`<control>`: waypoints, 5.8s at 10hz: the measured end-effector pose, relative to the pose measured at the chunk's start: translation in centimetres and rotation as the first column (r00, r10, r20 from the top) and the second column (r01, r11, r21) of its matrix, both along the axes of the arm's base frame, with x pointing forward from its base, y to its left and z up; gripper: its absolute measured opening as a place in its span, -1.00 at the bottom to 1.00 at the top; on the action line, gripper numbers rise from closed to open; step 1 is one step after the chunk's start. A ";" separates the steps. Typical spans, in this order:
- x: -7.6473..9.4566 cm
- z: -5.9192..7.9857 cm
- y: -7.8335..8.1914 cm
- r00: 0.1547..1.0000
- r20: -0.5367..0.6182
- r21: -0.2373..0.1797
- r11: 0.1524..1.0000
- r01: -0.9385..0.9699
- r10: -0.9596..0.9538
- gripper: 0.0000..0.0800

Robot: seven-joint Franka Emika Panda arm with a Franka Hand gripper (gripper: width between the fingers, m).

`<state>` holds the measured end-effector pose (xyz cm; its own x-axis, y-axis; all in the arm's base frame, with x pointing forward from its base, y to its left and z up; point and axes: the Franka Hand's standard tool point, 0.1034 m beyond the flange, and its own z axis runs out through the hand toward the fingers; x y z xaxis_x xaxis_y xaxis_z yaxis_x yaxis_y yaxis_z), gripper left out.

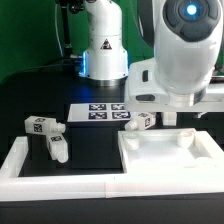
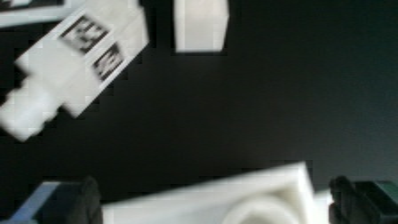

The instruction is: Assemble one leg

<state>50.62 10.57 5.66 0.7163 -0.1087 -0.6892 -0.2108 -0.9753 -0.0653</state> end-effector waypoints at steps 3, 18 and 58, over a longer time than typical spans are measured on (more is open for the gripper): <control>-1.4 0.0 1.3 1.000 -0.021 0.016 1.000 -0.023 0.023 0.62; -7.5 -3.2 2.1 0.994 -0.108 -0.020 0.999 -0.026 0.023 0.62; 9.2 8.4 -5.2 0.840 0.496 0.192 0.971 0.141 -0.220 -0.29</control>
Offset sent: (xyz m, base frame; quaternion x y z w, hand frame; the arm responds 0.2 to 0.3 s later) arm 0.0000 0.0000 0.0000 0.0000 0.0000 0.0000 1.0000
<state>59.78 5.38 14.08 0.9475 -0.2000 -0.2493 -0.2803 -0.8948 -0.3474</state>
